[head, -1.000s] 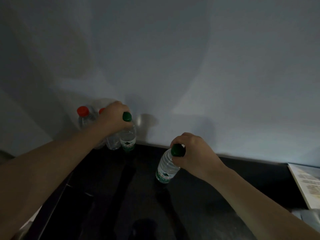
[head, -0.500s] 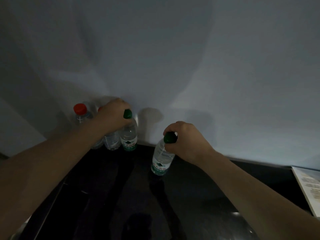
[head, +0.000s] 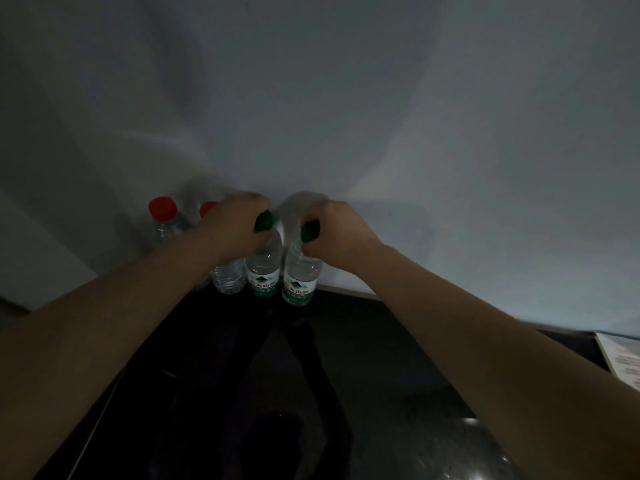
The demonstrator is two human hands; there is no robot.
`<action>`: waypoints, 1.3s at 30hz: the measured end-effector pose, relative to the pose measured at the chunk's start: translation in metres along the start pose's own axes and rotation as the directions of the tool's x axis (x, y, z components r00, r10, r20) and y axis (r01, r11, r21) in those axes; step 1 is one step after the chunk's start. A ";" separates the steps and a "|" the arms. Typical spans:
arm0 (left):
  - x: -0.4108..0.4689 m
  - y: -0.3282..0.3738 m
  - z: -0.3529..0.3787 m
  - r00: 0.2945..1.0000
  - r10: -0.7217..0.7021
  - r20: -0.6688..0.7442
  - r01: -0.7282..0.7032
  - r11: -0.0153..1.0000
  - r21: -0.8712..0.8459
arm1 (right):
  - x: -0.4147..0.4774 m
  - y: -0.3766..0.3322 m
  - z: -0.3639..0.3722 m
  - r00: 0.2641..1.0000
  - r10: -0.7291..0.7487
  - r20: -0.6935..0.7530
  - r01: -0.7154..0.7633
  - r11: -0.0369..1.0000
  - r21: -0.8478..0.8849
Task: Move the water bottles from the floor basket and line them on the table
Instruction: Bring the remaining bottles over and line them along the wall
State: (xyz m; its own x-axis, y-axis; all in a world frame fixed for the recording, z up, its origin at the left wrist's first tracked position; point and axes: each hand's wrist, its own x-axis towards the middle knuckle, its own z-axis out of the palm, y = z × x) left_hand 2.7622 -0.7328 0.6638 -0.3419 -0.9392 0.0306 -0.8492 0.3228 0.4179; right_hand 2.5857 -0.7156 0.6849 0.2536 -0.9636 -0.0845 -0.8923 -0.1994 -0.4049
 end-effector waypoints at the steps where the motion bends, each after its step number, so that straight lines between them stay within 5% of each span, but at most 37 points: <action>1: -0.001 -0.001 0.000 1.000 0.014 -0.003 -0.014 1.000 -0.002 | 0.002 -0.001 0.002 1.000 0.001 -0.001 -0.001 1.000 -0.002; 25: -0.003 0.002 0.006 0.998 -0.067 0.019 0.068 0.994 -0.083 | -0.009 0.003 0.019 0.991 -0.089 -0.101 0.093 0.995 0.041; 31: -0.008 0.008 0.005 0.994 -0.105 0.004 0.105 0.992 -0.074 | -0.028 0.005 0.010 0.999 0.021 -0.043 -0.013 0.985 0.172; 39: -0.041 0.028 -0.009 0.991 -0.128 -0.030 0.128 0.992 -0.003 | -0.126 0.038 -0.009 0.979 0.100 0.176 -0.077 0.988 -0.135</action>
State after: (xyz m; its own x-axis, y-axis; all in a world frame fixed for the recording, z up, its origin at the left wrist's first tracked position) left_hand 2.7557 -0.6859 0.6826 -0.2182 -0.9759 0.0045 -0.8848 0.1998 0.4210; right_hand 2.5161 -0.6030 0.6883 0.2247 -0.9324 -0.2832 -0.9513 -0.1470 -0.2709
